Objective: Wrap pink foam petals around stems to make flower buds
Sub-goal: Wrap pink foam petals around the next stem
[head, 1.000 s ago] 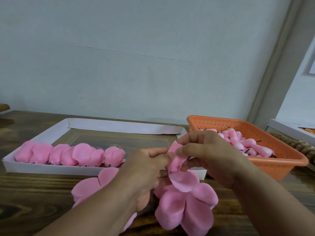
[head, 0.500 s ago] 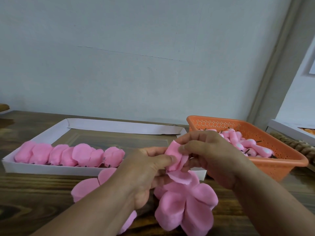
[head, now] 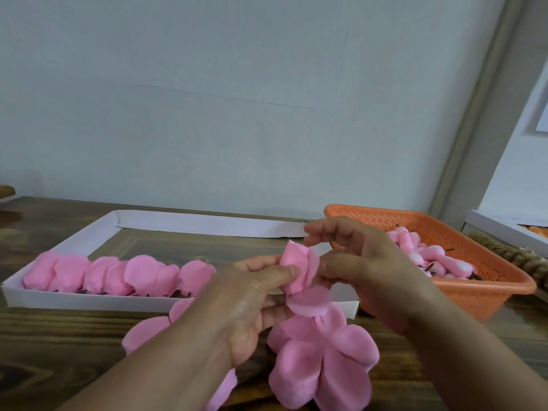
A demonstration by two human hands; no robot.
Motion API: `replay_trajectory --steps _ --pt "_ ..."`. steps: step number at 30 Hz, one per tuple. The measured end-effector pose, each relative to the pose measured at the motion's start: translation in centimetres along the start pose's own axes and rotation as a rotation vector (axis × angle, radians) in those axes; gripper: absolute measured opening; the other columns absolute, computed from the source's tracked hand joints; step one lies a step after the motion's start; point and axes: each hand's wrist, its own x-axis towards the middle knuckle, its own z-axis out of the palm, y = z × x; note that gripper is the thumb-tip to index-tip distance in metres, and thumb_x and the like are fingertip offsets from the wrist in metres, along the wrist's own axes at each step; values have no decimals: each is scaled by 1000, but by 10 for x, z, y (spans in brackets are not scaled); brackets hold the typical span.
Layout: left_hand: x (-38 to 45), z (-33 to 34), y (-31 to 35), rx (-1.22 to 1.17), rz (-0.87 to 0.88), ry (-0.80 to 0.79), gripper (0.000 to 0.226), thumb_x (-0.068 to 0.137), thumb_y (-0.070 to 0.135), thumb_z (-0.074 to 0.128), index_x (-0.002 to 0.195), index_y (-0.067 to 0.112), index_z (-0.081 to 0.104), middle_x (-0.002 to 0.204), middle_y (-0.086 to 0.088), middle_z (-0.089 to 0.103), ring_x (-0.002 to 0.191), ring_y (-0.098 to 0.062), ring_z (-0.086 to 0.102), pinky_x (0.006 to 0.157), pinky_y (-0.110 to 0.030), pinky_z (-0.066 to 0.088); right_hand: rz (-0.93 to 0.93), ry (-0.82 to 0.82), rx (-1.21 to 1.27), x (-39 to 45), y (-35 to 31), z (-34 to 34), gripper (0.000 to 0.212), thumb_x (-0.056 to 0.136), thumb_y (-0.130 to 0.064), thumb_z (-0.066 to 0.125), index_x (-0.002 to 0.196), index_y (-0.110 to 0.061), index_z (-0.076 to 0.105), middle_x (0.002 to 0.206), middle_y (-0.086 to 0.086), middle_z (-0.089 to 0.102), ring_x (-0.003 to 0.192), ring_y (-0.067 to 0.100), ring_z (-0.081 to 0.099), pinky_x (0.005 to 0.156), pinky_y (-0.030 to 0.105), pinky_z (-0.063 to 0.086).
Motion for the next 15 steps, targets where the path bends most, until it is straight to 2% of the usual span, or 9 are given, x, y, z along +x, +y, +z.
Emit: replay_trajectory --steps 1,4,6,9,12,15 --pt "0 0 1 -19 -4 -3 28 71 1 68 99 2 70 78 -15 74 64 -24 72 49 -26 55 -19 -15 -10 -1 -1 -1 45 58 4 60 100 -14 63 94 8 67 67 21 63 63 34 51" --pt "-1 -2 4 -51 -21 -24 28 71 1 67 99 1 69 79 -17 74 66 -26 73 49 -27 55 -71 -89 -69 -2 -2 -1 47 72 24 51 100 -13 61 80 20 67 66 22 63 62 35 48" --pt "-2 -2 5 -58 -29 -42 32 69 2 68 101 0 69 82 -17 74 67 -26 72 50 -28 56 -117 -78 -120 -2 -2 1 43 74 23 55 94 -14 63 75 23 66 64 22 60 60 33 47" --pt "-4 0 5 -42 -31 -75 39 64 4 69 103 0 70 79 -15 73 65 -23 71 55 -30 59 -151 -64 -132 -2 -2 3 37 74 18 62 91 -15 65 75 29 62 64 26 54 62 40 44" --pt "-5 0 5 -10 -28 -104 47 54 8 69 100 0 71 72 -14 71 65 -23 71 58 -31 60 -178 -44 -162 0 1 1 41 75 19 59 89 -18 66 62 15 58 59 22 48 56 33 40" --pt "-4 -1 5 27 -31 -137 43 54 10 69 97 1 72 75 -15 71 67 -23 70 63 -33 60 -193 -29 -161 1 1 0 39 76 18 60 86 -19 67 59 4 57 57 20 48 52 27 40"
